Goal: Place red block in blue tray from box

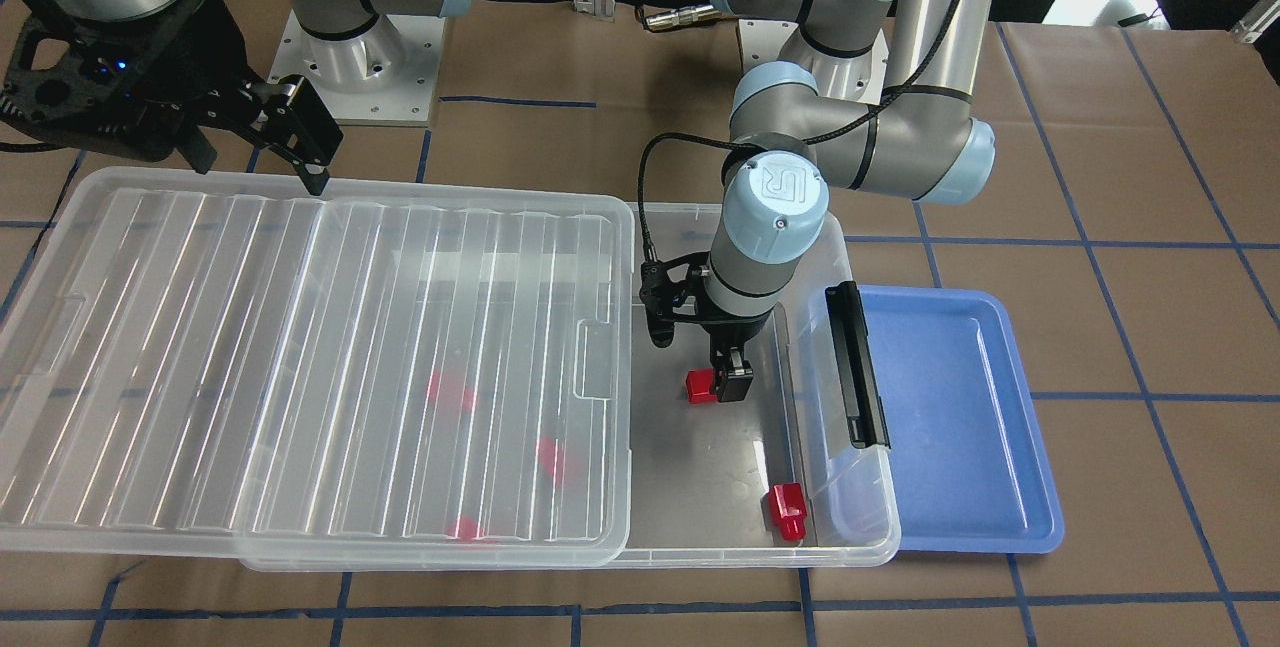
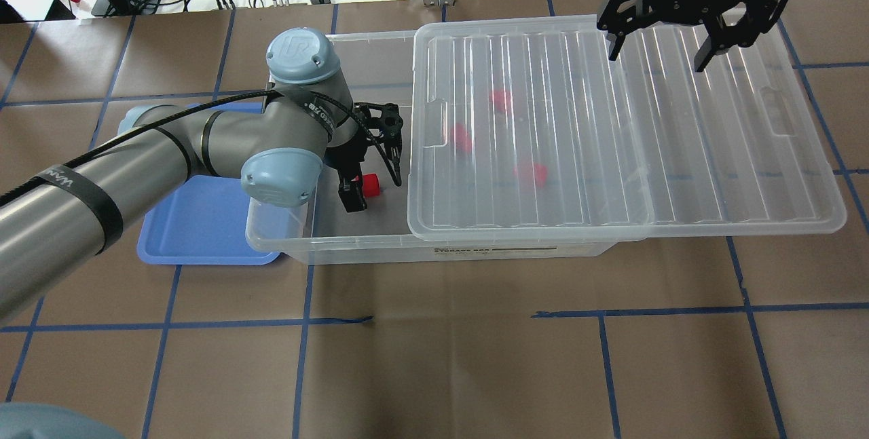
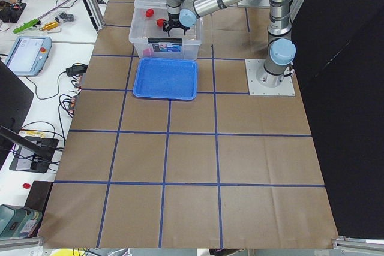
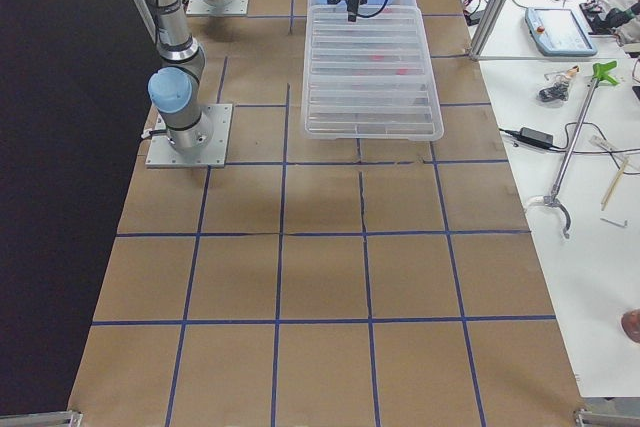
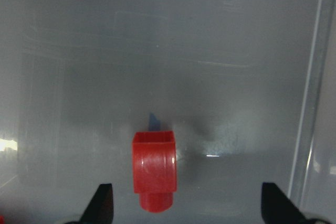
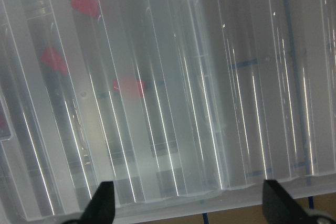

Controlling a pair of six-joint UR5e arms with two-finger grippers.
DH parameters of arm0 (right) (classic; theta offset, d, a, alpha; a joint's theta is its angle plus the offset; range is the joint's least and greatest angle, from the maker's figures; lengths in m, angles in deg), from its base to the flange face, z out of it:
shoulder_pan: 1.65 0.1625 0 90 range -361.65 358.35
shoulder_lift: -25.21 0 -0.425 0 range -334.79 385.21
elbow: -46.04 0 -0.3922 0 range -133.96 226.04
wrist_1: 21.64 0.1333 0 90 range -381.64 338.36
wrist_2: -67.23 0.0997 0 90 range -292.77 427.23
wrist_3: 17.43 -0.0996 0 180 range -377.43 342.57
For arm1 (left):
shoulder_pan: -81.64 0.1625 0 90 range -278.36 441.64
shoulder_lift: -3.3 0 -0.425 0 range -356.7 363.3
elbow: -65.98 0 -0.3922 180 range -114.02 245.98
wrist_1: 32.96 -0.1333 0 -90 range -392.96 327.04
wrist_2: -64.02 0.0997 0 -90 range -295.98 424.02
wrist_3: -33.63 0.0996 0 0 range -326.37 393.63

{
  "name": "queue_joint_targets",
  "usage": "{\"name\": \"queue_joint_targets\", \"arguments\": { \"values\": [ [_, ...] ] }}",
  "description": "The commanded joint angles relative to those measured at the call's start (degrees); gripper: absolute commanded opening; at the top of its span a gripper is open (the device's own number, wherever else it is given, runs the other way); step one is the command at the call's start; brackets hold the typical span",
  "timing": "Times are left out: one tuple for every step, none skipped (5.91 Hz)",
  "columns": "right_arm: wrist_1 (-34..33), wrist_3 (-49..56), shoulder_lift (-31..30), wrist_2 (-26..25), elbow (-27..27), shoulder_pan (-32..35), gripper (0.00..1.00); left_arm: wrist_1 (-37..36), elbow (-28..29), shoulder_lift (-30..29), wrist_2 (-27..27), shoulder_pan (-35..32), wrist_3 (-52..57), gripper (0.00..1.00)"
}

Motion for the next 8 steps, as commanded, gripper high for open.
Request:
{"name": "queue_joint_targets", "arguments": {
  "values": [
    [0.13, 0.16, -0.07, -0.12, 0.29, 0.02, 1.00, -3.05, -0.35, -3.19, 0.04, -0.33, 0.20, 0.93],
    [0.13, 0.24, -0.16, -0.21, 0.38, 0.11, 1.00, -3.06, -0.35, -3.20, 0.30, -0.33, 0.46, 0.65],
    [0.13, 0.24, -0.07, -0.21, 0.38, 0.11, 1.00, -3.06, -0.18, -3.20, 0.74, -0.24, 0.29, 0.25],
    [0.13, 0.24, -0.07, -0.21, 0.47, 0.02, 1.00, -3.15, -0.27, -3.11, 0.74, -0.07, 0.20, 0.17],
    [0.13, 0.24, 0.02, -0.21, 0.47, 0.02, 1.00, -3.06, -0.27, -2.76, 0.83, -0.07, 0.02, 0.04],
    [0.13, 0.24, 0.11, -0.13, 0.47, 0.02, 1.00, -2.97, 0.34, -1.37, 0.83, -0.07, -0.24, 0.01],
    [0.13, 0.42, 0.11, -0.21, 0.47, 0.02, 1.00, -1.67, 2.44, 1.43, 0.39, 0.28, -0.33, 0.01],
    [0.04, 0.51, 0.19, -0.21, 0.56, 0.02, 1.00, 8.70, 6.29, 6.59, 0.91, 0.55, -1.11, 0.01]
  ]
}}
